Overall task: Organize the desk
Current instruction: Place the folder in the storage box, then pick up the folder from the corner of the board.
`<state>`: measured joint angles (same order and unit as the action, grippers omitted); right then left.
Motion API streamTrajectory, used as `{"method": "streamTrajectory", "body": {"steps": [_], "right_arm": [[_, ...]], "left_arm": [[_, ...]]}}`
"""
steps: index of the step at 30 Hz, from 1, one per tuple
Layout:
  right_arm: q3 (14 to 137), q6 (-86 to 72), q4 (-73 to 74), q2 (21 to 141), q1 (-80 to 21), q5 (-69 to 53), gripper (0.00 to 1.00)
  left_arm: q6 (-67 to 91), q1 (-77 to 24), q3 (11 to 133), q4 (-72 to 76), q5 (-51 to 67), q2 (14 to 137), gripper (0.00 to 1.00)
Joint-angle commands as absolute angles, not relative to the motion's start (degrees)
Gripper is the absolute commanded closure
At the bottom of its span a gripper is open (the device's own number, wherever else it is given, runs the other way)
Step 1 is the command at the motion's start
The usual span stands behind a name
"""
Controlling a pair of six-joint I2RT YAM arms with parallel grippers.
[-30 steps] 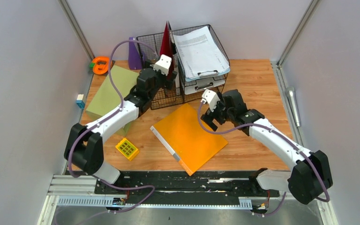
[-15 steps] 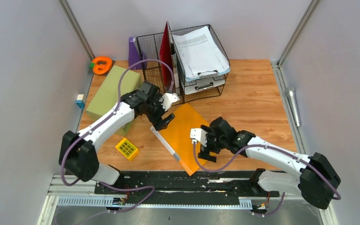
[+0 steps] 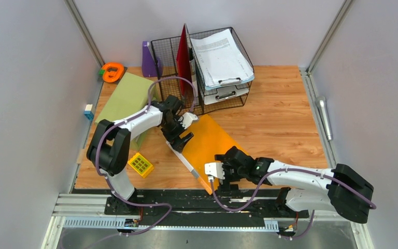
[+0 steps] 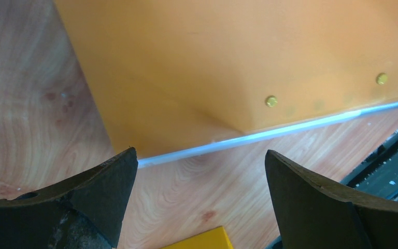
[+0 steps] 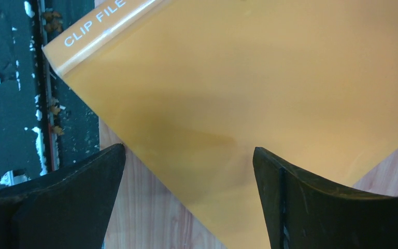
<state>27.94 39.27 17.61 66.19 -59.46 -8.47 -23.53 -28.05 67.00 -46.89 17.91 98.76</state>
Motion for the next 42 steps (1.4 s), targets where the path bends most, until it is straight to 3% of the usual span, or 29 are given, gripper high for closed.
{"method": "streamTrajectory", "body": {"steps": [1, 19, 23, 32, 42], "right_arm": [[27.47, 40.74, 12.99, 68.44, -60.87, -3.52, 0.05], [26.52, 39.97, 12.18, 69.4, -61.45, -0.26, 0.14], [27.09, 39.28, 12.01, 70.23, -61.45, -0.07, 0.16], [29.24, 37.05, 10.37, 73.67, -61.44, 3.71, 0.18], [30.59, 35.6, 10.21, 74.89, -61.48, 5.16, 0.18]], "left_arm": [[-23.47, -25.6, 70.43, -44.66, 19.12, 100.38, 0.0], [-23.7, -21.63, 70.18, -38.6, 21.08, 105.13, 0.0], [-24.74, -21.39, 70.68, -41.03, 26.6, 105.45, 0.0], [-29.54, -21.36, 72.6, -52.53, 42.27, 100.02, 0.12], [-34.4, -21.36, 79.96, -63.04, 56.09, 99.89, 0.37]]}}
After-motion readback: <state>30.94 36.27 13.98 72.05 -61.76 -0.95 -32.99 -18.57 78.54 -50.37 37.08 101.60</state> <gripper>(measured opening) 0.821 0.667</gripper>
